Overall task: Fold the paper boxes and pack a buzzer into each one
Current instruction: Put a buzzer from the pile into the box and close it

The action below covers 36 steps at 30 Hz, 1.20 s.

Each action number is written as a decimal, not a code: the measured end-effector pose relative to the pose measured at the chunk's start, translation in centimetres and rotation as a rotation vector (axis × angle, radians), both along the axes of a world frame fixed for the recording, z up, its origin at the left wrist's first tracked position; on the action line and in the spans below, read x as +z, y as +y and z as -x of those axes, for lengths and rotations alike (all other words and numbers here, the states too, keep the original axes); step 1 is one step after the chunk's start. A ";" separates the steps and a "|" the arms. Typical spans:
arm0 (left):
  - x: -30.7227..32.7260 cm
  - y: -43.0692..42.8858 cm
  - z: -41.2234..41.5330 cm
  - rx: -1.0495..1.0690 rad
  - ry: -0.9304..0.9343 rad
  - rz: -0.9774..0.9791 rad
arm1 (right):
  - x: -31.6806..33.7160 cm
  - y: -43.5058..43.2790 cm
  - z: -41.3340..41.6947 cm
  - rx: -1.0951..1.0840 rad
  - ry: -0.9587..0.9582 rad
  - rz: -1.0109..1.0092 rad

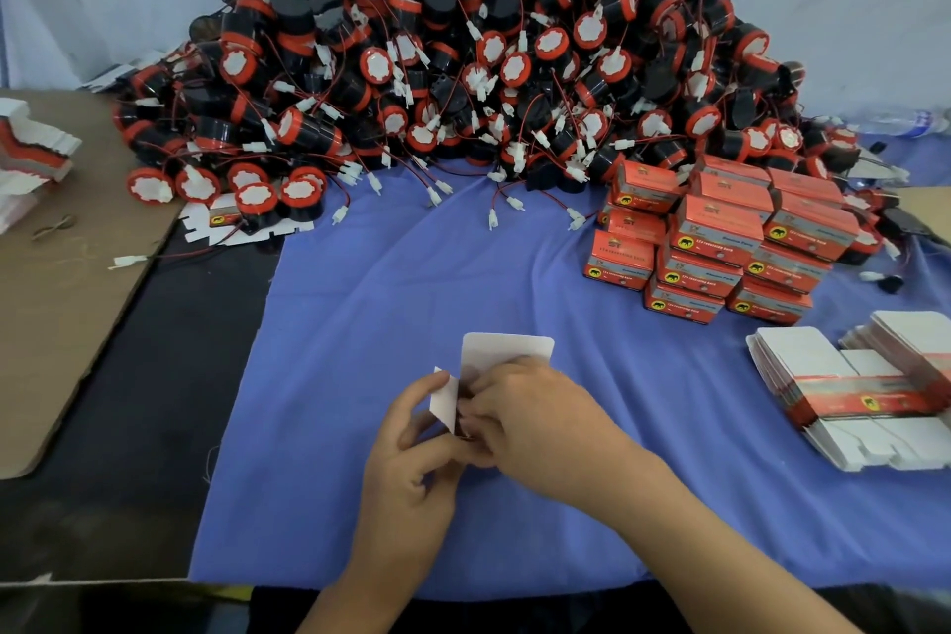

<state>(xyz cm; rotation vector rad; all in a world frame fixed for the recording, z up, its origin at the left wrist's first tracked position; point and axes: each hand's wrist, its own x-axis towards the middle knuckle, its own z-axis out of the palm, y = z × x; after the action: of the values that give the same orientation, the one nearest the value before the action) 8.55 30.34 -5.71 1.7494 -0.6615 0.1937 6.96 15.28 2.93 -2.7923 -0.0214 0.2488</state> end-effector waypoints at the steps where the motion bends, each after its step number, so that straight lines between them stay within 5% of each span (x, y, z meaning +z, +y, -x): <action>1: 0.1 0.1 0.0 0.011 0.012 -0.003 | 0.1 0.1 0.0 -0.032 -0.010 -0.017; 5: 0.0 0.1 0.3 0.069 0.137 0.028 | 0.1 0.5 0.0 -0.237 -0.087 -0.115; 10: -0.5 -0.1 0.3 0.017 0.343 0.240 | -0.5 -0.1 -0.4 0.029 -0.098 0.039; 13: -0.7 0.0 0.3 0.008 0.294 0.080 | -1.0 -0.9 0.4 0.199 -0.123 0.108; 15: -0.7 0.1 0.3 0.016 0.212 -0.036 | -1.0 -1.2 0.9 0.241 -0.191 -0.017; 17: -0.5 0.2 0.2 0.019 0.176 -0.070 | -1.1 -1.4 1.7 0.110 -0.433 -0.286; 20: -0.5 -0.1 0.4 0.053 0.047 -0.175 | -2.3 -2.5 3.2 -0.364 -0.852 -0.545; 23: -0.9 -0.9 1.0 0.094 -0.094 -0.337 | -4.5 -3.6 4.4 -0.758 -0.627 -1.117; 25: -0.9 -1.1 1.1 0.104 -0.112 -0.368 | -5.7 -3.7 4.6 -0.764 -0.417 -1.273; 31: -0.4 -1.1 1.1 0.080 -0.063 -0.327 | -5.7 -3.3 3.8 -0.614 -0.382 -1.196; 36: -0.3 -0.9 0.8 0.074 0.004 -0.284 | -5.9 -2.8 3.2 -0.480 -0.393 -0.895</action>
<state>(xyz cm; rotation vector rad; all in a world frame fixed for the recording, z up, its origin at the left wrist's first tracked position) 7.72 29.43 -5.96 2.0482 -0.6458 0.1522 3.73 12.52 -3.01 -1.8370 0.3485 -0.3518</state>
